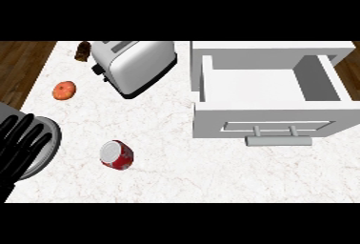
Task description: Pick up the can, place it into the drawer and close the drawer
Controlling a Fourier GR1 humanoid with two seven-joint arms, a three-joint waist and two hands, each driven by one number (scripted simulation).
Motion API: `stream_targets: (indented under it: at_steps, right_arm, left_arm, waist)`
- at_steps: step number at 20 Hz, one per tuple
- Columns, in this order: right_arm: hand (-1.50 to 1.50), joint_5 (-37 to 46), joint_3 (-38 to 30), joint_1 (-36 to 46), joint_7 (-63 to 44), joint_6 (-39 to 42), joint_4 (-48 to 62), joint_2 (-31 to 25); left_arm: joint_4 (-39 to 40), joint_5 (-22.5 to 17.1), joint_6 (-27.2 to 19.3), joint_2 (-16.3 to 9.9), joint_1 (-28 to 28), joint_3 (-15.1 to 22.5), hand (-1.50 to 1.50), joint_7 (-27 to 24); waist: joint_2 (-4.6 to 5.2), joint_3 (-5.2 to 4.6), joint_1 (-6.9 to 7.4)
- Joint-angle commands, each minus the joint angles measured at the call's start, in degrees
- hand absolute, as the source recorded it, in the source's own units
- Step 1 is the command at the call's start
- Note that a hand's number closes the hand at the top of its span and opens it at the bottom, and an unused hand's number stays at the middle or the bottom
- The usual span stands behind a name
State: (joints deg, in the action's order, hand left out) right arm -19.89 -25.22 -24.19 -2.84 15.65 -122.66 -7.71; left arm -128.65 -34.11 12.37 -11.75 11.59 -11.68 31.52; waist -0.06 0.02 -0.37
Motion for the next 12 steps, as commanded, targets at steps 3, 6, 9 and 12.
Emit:
stream_targets:
  at_steps: [3, 6, 9, 12]
  right_arm:
    - [-1.5, -3.91, -3.67, 0.49, -4.99, 0.99, -3.22, -0.88]
    - [-1.5, -1.34, -5.21, 0.74, 0.77, 4.59, 2.92, -0.42]
    - [-1.5, -1.42, -4.4, -0.05, -0.52, 5.05, 0.91, 1.9]
    - [-1.5, -3.74, -8.0, -2.75, 2.42, 9.15, 1.52, 2.03]
  left_arm:
    - [4.85, 1.76, 1.3, 2.59, -0.83, 2.24, -1.5, -0.56]
    - [9.07, 8.42, -1.43, 4.82, -5.61, 5.46, -1.5, -2.48]
    - [13.87, 11.11, -0.14, 5.59, -6.3, 6.02, -1.5, -5.29]
    - [15.93, 9.35, 2.34, 4.69, -6.32, 4.17, -1.5, -6.97]
  waist:
    - [0.01, -0.04, 0.16]
    - [0.04, -0.01, 0.0]
    - [0.04, -0.02, 0.03]
    - [0.0, -0.02, -0.04]
